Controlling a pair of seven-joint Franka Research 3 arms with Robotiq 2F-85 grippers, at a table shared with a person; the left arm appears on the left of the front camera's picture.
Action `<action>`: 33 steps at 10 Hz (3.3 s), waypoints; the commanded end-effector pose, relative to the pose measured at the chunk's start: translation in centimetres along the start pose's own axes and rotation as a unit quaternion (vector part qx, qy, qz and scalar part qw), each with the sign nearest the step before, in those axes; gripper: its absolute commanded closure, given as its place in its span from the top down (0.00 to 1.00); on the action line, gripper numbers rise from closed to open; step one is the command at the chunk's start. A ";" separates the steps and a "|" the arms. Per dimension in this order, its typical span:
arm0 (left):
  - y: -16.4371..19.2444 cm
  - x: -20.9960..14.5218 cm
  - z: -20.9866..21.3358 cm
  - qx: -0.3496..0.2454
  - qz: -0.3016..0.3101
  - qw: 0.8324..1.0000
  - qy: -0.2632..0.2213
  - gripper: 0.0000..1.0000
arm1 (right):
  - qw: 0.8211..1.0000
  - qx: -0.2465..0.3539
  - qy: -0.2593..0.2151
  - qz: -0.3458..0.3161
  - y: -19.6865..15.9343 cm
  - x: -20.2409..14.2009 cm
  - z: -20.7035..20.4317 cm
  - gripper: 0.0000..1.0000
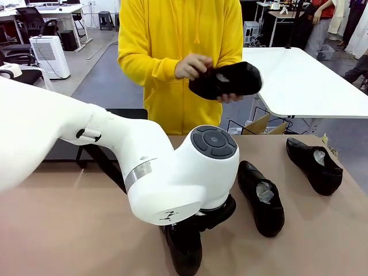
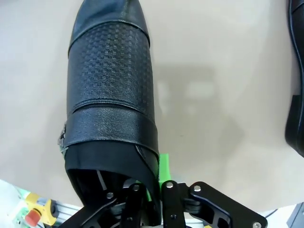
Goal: Organize the shoes by placing them on the stand.
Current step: Place the Shoe from the middle of the table onto the Shoes Stand.
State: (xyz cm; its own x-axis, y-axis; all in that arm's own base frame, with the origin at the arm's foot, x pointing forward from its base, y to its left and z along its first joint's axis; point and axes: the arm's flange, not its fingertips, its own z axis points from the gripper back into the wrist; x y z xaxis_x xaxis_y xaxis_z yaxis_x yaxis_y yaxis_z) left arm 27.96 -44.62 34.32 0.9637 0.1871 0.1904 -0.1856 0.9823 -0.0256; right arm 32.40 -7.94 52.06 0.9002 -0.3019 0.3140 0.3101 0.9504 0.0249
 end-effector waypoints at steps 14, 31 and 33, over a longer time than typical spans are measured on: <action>21.1 21.3 12.2 -0.016 -0.274 0.918 -0.285 0.00 | 1.000 0.001 -0.001 -0.003 0.0 -0.6 -0.3 1.00; 23.2 29.1 0.7 0.048 -0.216 0.940 -0.261 0.00 | 1.000 0.001 -0.001 -0.003 0.0 -0.6 -0.3 1.00; 23.1 29.1 0.6 0.047 -0.203 0.940 -0.271 0.00 | 1.000 0.001 -0.001 -0.003 0.0 -0.6 -0.3 1.00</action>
State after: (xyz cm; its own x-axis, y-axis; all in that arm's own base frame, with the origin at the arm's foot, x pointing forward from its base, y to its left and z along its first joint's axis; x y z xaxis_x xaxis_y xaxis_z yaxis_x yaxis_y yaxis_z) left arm 50.93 -15.95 40.39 0.7441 -0.2811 0.6061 0.1758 0.9576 0.2283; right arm 32.37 -7.96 52.07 0.9000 -0.3024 0.3139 0.3104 0.9503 0.0254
